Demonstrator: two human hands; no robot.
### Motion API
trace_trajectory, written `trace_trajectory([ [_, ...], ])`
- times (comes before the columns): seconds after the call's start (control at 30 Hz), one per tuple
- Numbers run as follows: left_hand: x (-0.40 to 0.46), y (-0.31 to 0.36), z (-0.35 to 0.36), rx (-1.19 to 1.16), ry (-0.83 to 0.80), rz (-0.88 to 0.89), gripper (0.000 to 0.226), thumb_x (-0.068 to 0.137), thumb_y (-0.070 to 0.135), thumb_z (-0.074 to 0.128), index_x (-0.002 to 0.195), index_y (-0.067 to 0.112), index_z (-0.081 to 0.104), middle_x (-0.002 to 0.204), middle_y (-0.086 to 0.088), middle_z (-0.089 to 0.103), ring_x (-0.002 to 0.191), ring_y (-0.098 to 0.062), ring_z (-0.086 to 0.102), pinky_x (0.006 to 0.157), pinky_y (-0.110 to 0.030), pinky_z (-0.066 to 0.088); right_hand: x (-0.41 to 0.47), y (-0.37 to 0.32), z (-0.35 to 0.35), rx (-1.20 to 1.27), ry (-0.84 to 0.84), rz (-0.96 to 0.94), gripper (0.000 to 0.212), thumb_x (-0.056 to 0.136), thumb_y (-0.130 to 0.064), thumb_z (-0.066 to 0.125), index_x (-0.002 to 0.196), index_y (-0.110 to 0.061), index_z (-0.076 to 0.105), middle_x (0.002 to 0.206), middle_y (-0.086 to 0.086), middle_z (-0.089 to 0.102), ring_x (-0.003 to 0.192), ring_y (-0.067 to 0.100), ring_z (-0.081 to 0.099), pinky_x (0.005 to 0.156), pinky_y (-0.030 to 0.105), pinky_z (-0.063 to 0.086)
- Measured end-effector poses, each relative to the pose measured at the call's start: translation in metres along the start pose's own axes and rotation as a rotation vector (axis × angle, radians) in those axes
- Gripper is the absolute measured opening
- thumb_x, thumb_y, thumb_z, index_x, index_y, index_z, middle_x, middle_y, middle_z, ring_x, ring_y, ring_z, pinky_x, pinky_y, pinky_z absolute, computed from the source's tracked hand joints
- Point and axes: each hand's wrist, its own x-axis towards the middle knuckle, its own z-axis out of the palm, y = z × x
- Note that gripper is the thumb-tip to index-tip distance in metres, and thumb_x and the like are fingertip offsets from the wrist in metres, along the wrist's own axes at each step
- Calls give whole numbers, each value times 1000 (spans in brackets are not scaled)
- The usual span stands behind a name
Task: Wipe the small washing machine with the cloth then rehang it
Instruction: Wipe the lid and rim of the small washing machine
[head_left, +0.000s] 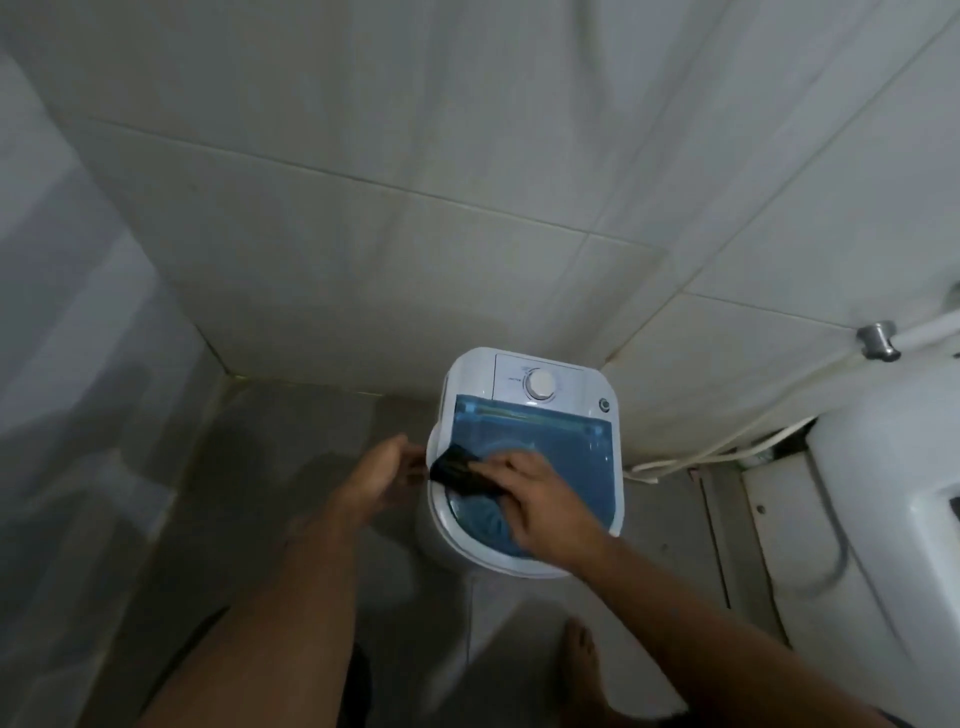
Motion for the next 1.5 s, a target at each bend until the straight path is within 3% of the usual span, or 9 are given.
trace_trajectory([
  [0.1, 2, -2, -4, -21, -36, -19, 52, 100, 43, 31, 102, 9, 69, 115, -19, 66, 97, -27, 58, 99, -39, 40, 80, 26, -25, -83, 184, 197, 47, 94, -8, 58, 140, -18, 56, 128, 10, 57, 114, 27, 51, 98, 41, 48],
  [0.2, 4, -1, -10, -36, -56, -19, 80, 83, 79, 35, 109, 14, 73, 109, -8, 72, 104, -26, 63, 104, -42, 41, 131, 36, -22, -131, 156, 342, 50, 89, -3, 58, 138, -15, 58, 126, 16, 56, 110, 37, 55, 90, 49, 53],
  [0.3, 6, 1, -18, -145, -48, -45, 113, 53, 102, 31, 112, 16, 73, 111, -9, 74, 109, -30, 64, 104, -47, 42, 122, 10, 6, -386, 29, 124, 55, 77, -2, 67, 131, -16, 63, 125, 14, 58, 102, 39, 54, 78, 51, 54],
  [0.5, 11, 9, -31, -278, 108, -4, 103, 80, 86, 15, 133, 9, 59, 124, -16, 64, 114, -34, 60, 97, -42, 41, 52, -35, 32, -430, -328, -403, 45, 88, -19, 65, 132, -28, 60, 126, 4, 60, 103, 28, 54, 78, 43, 51],
  [0.73, -1, 6, -31, -261, 152, 11, 107, 74, 91, 17, 136, 14, 57, 125, -11, 66, 111, -29, 62, 106, -47, 41, 156, -45, -33, -750, -466, -47, 43, 90, -16, 62, 133, -20, 58, 127, 9, 56, 118, 33, 50, 89, 47, 48],
  [0.97, -3, 12, -28, -361, 119, 20, 107, 76, 89, 23, 136, 6, 54, 129, -16, 63, 113, -31, 60, 105, -49, 42, 161, -100, -12, -894, -870, -230, 32, 93, -34, 66, 115, -11, 67, 110, 8, 71, 101, 28, 69, 78, 37, 55],
  [1.17, -4, 9, -27, -272, 156, 19, 107, 75, 91, 14, 139, 14, 54, 138, -12, 60, 125, -29, 55, 112, -50, 34, 178, -86, -13, -886, -752, -112, 34, 95, -39, 63, 119, -14, 65, 115, 4, 67, 105, 27, 64, 75, 40, 49],
  [1.37, -3, 9, -28, -311, 128, 24, 95, 86, 80, 18, 135, 7, 54, 128, -14, 62, 123, -31, 56, 94, -41, 41, 169, -82, 1, -727, -808, -150, 29, 93, -33, 66, 113, -12, 69, 104, 6, 71, 82, 25, 62, 68, 33, 50],
  [1.5, 5, 1, -27, -179, 164, 10, 56, 100, 52, 29, 137, 18, 53, 133, -9, 62, 109, -24, 58, 97, -40, 39, 190, -32, -35, -622, -374, 60, 44, 93, -22, 61, 137, -24, 56, 124, 8, 60, 114, 32, 56, 87, 44, 49],
])
